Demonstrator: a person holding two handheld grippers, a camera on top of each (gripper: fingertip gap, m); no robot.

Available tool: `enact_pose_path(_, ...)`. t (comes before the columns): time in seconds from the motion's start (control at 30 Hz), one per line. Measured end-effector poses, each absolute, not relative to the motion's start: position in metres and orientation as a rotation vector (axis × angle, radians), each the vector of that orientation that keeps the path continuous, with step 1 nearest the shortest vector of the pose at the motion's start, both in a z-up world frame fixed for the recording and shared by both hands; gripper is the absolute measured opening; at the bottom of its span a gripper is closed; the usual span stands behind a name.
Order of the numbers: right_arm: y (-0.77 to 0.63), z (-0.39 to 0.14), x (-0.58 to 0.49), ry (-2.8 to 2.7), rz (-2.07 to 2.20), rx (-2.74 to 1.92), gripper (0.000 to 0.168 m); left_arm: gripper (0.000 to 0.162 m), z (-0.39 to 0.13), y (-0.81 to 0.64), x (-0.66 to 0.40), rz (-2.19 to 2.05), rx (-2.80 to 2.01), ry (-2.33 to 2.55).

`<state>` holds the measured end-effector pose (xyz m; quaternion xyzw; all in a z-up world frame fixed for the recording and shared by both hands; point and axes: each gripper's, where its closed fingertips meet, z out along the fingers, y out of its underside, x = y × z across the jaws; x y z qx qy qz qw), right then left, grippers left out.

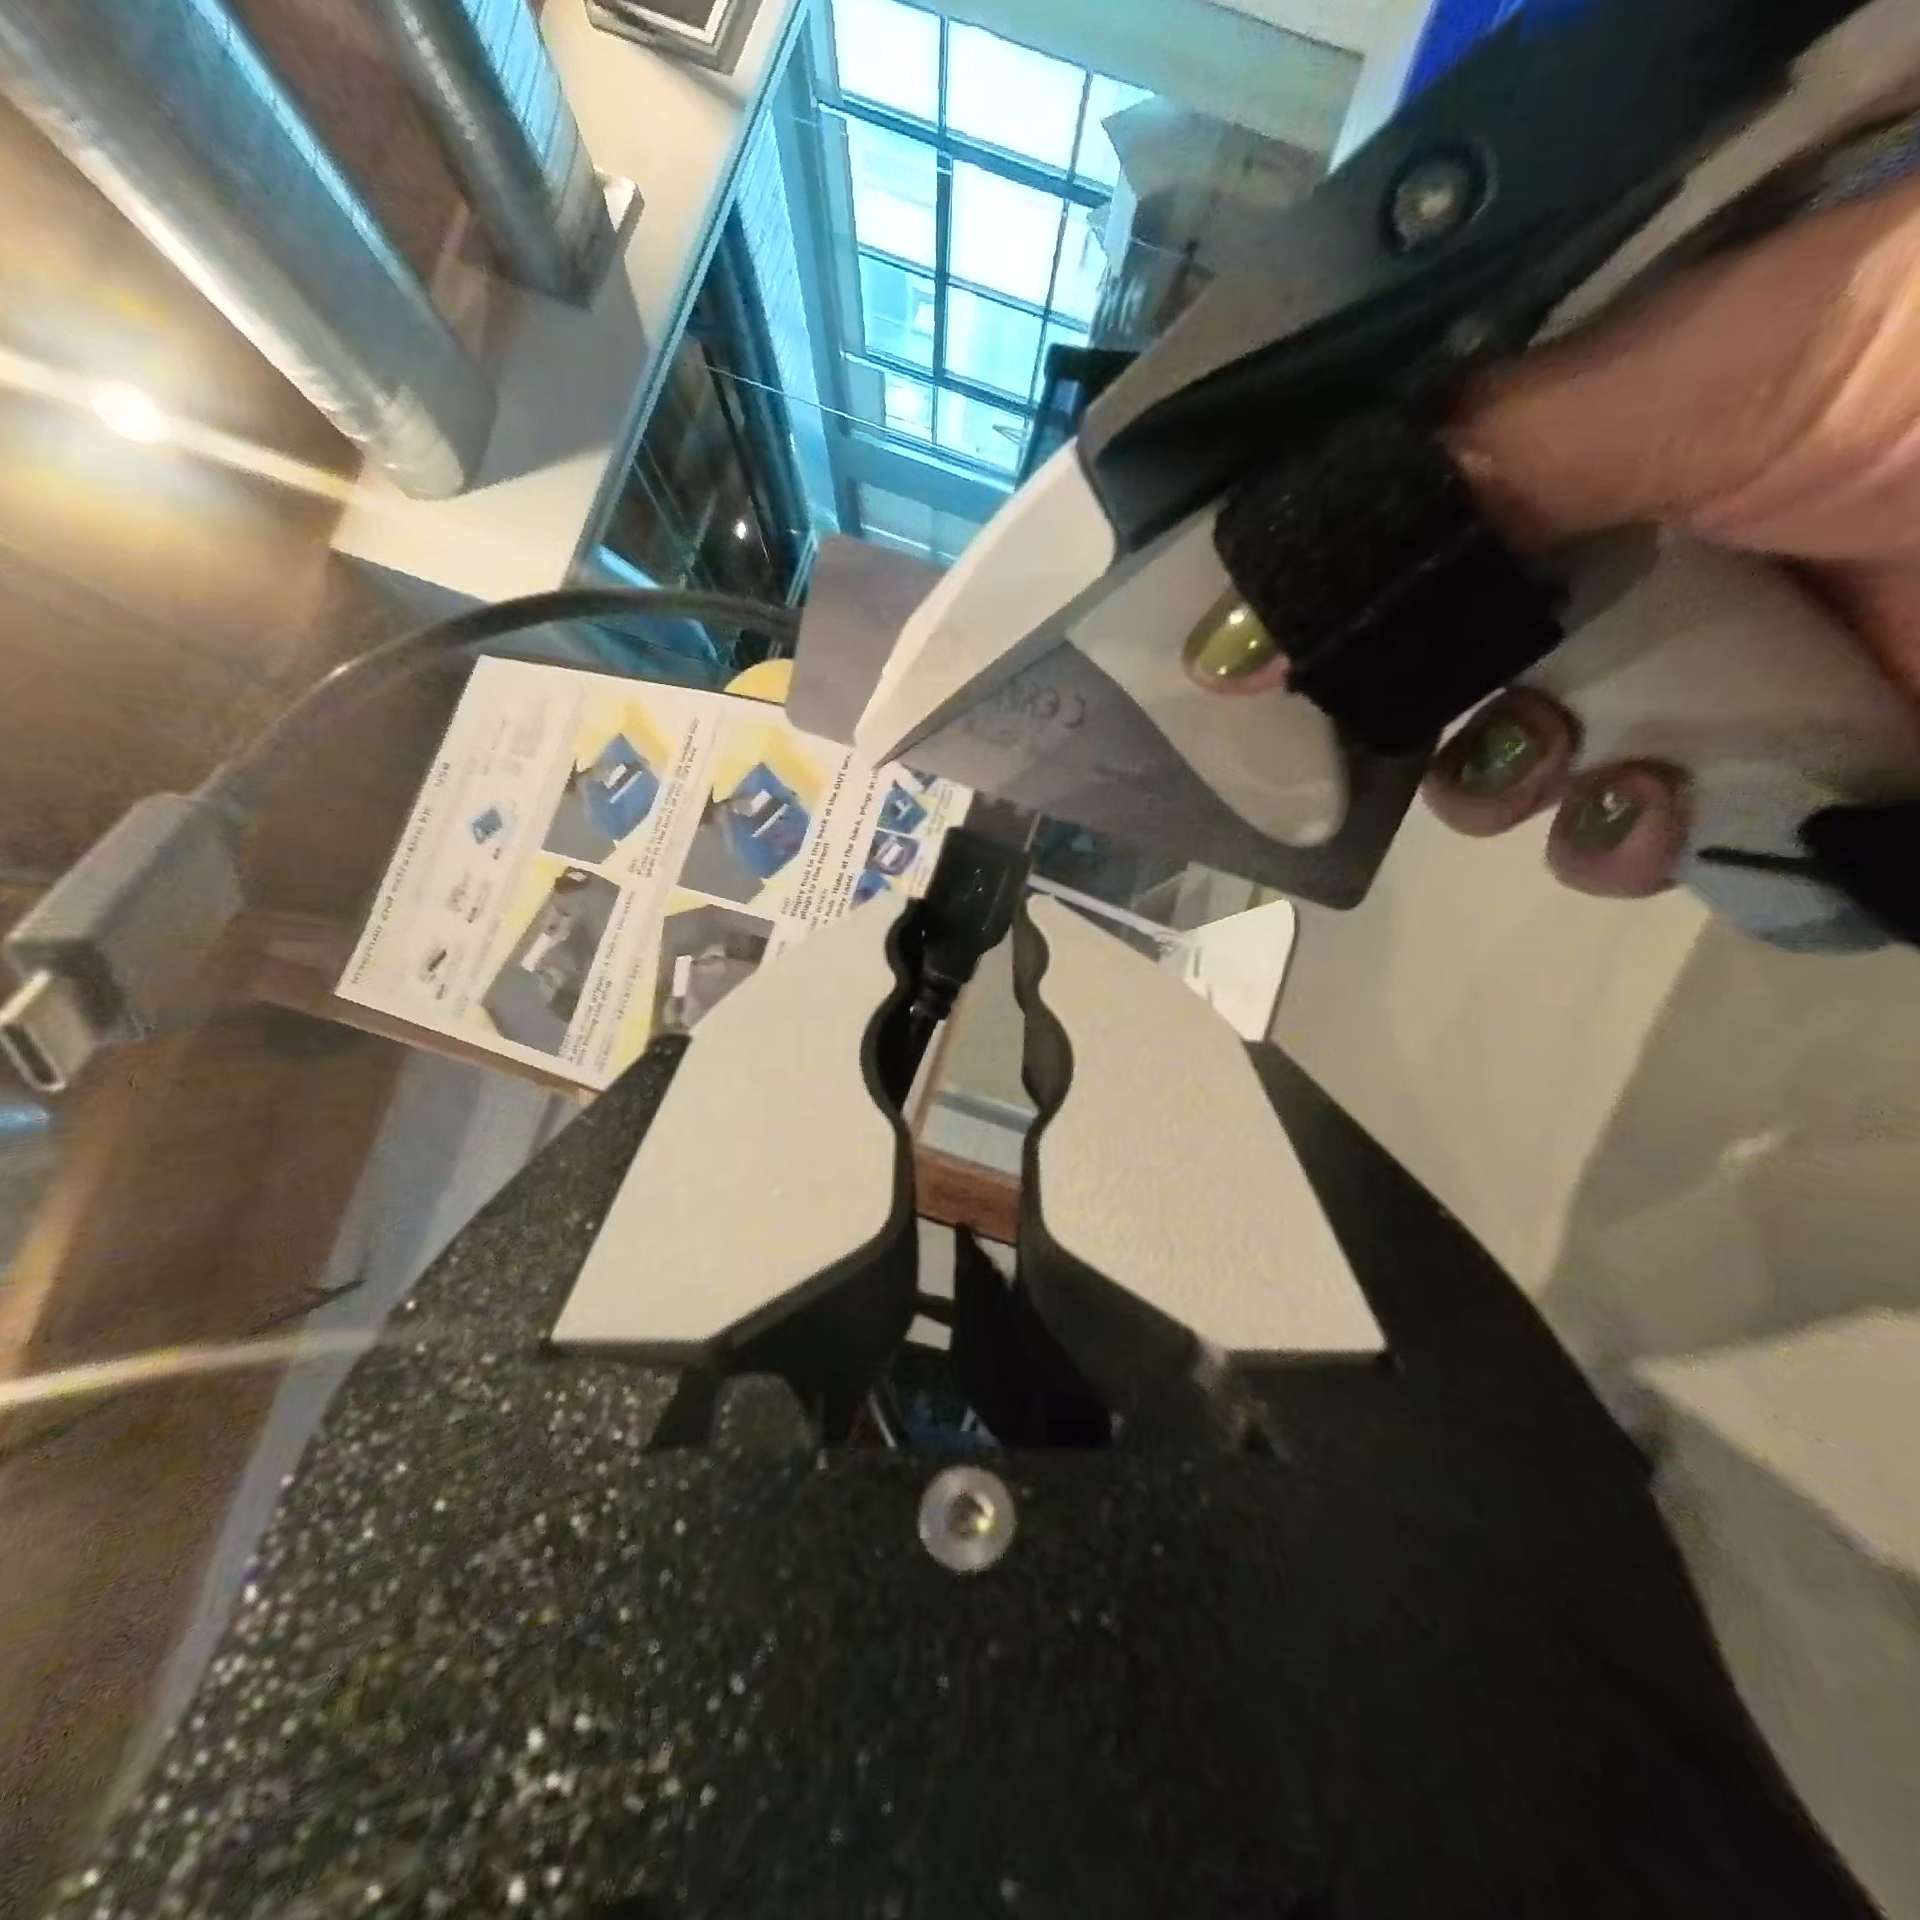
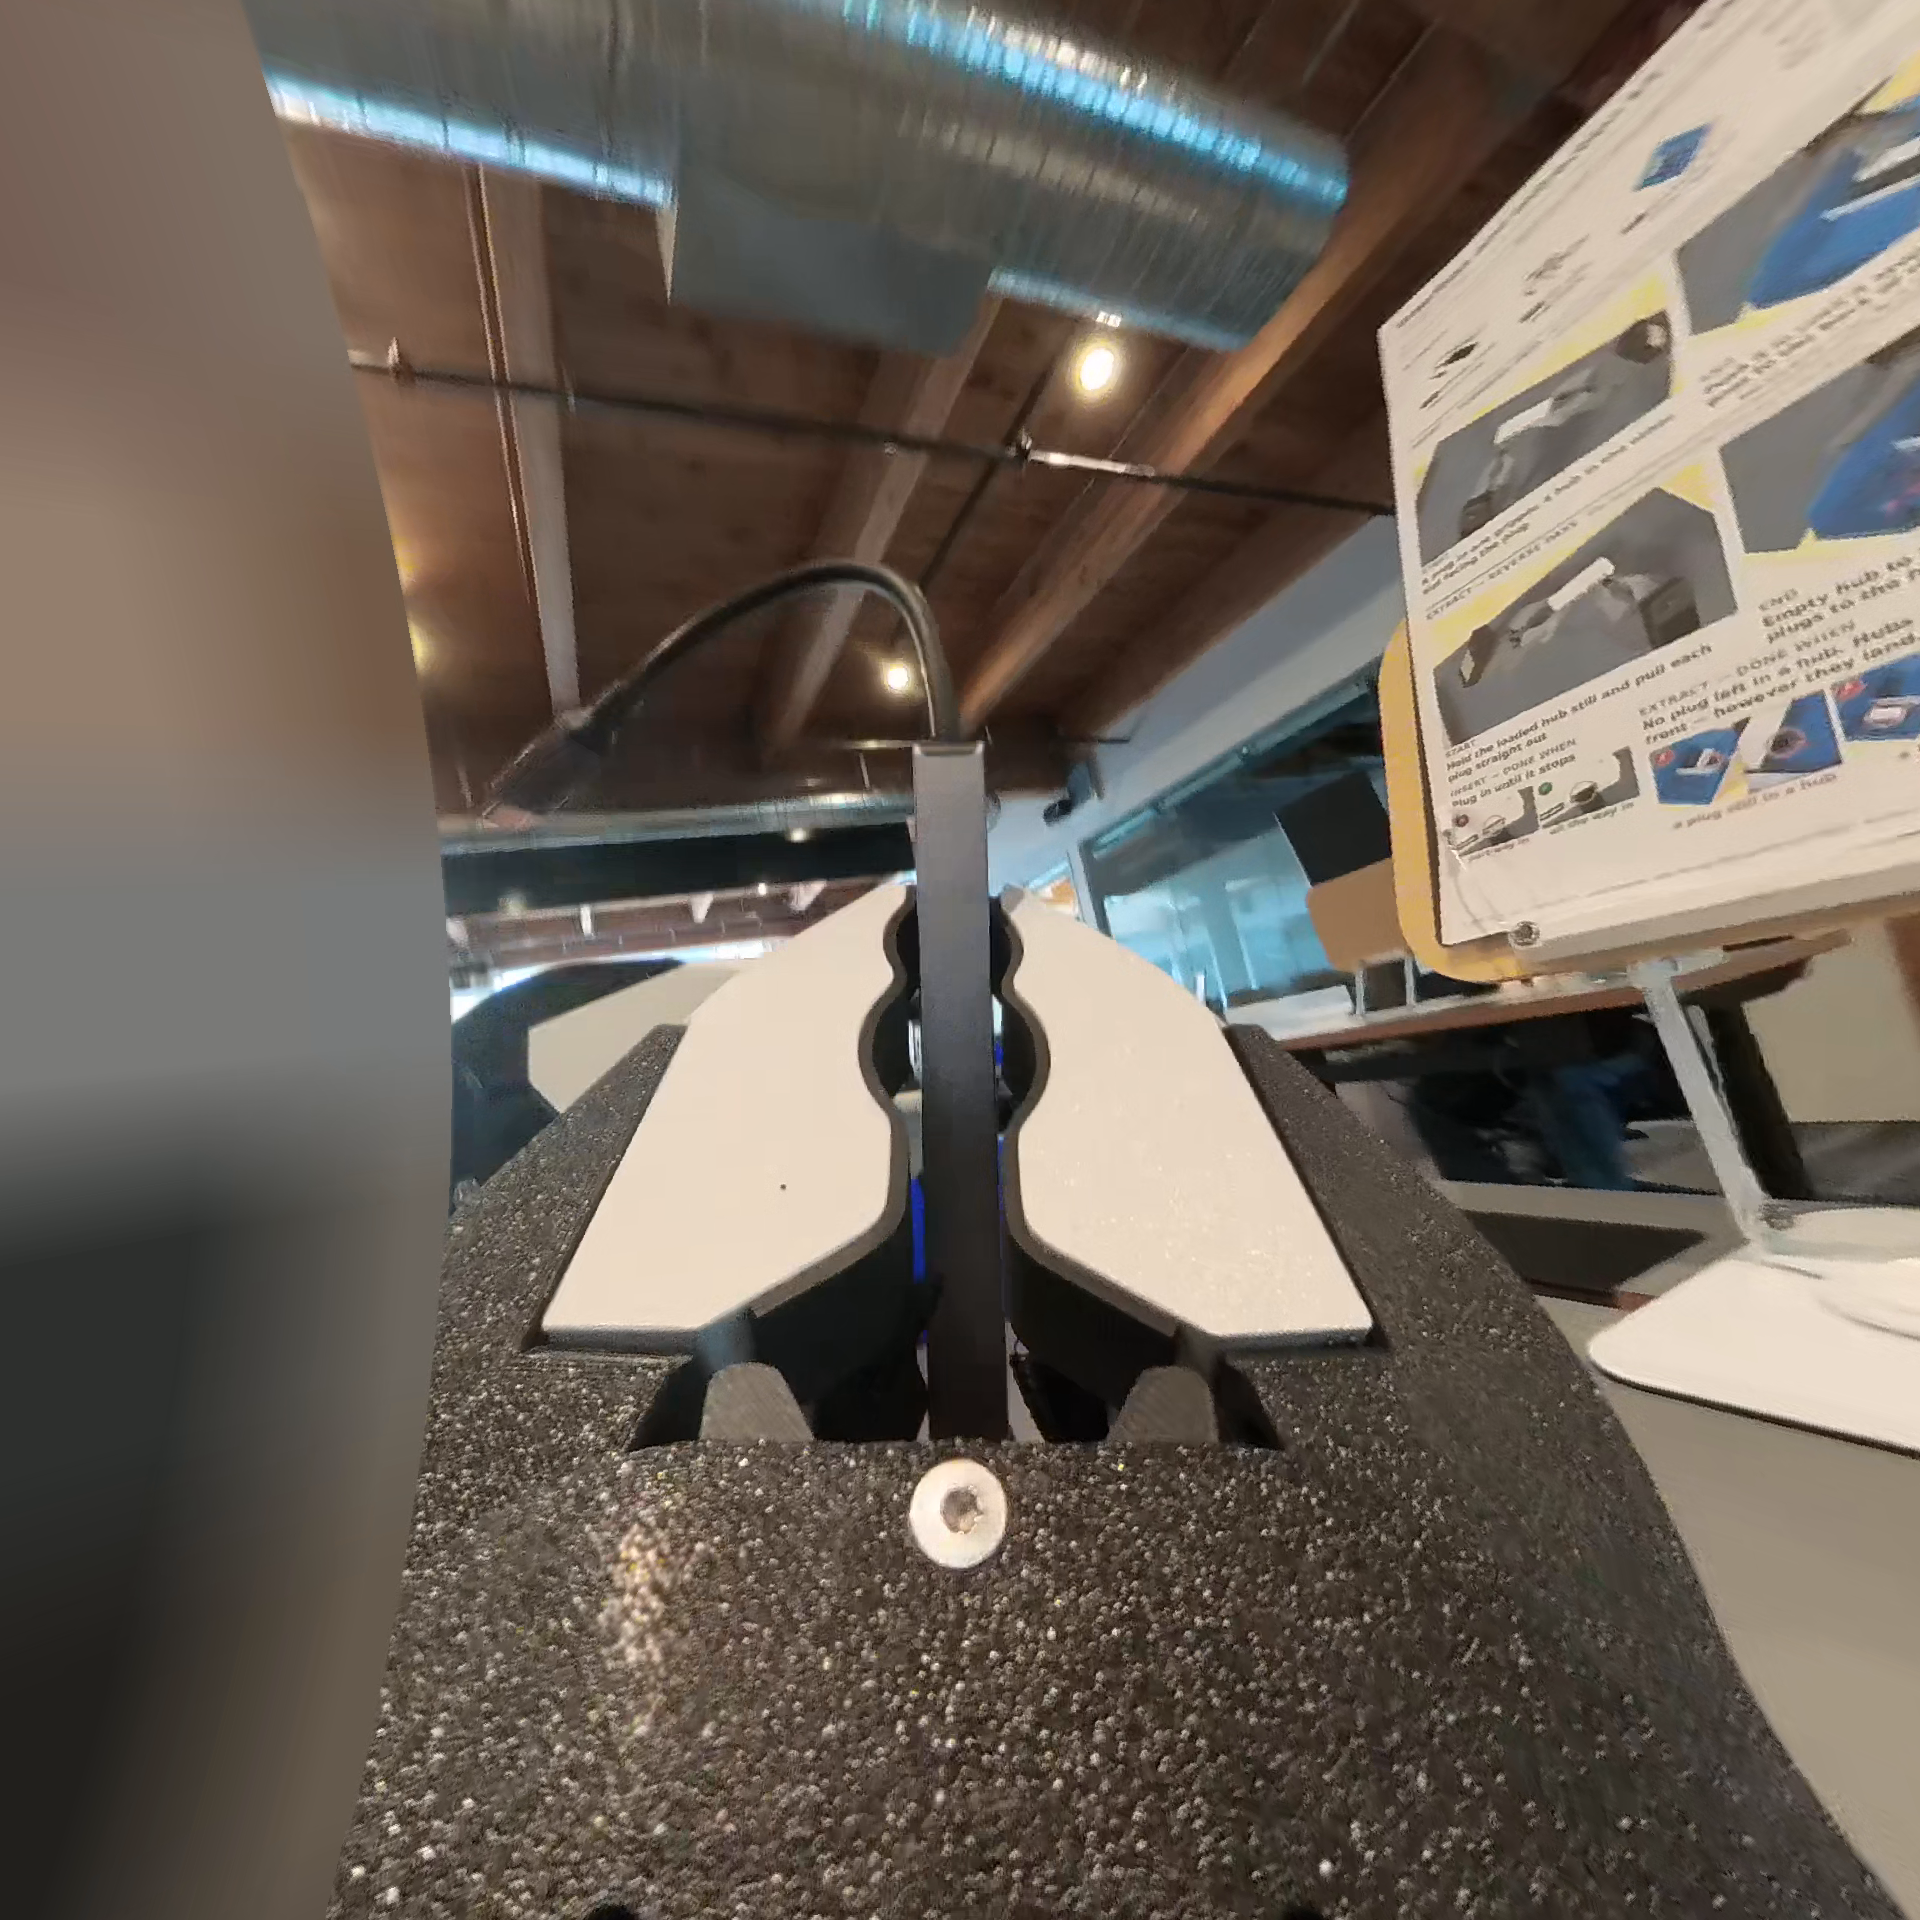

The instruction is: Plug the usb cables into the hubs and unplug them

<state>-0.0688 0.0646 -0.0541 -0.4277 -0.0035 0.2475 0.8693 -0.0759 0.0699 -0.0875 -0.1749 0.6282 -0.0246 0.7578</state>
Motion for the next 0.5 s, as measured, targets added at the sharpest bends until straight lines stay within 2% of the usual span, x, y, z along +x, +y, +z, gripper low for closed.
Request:
enact_pose_path(0.27, 0.065, -0.054, -0.065, 0.056, 0.538, -0.861, 0.013, 0.015, -0.091, 0.069, -0.074, -0.169, -0.474, 1.383)
enact_pose_path(0.5, 0.073, -0.058, -0.073, -0.066, 0.465, -1.016, 0.012, 0.015, -0.093, 0.079, -0.074, -0.14, -0.442, 1.399)
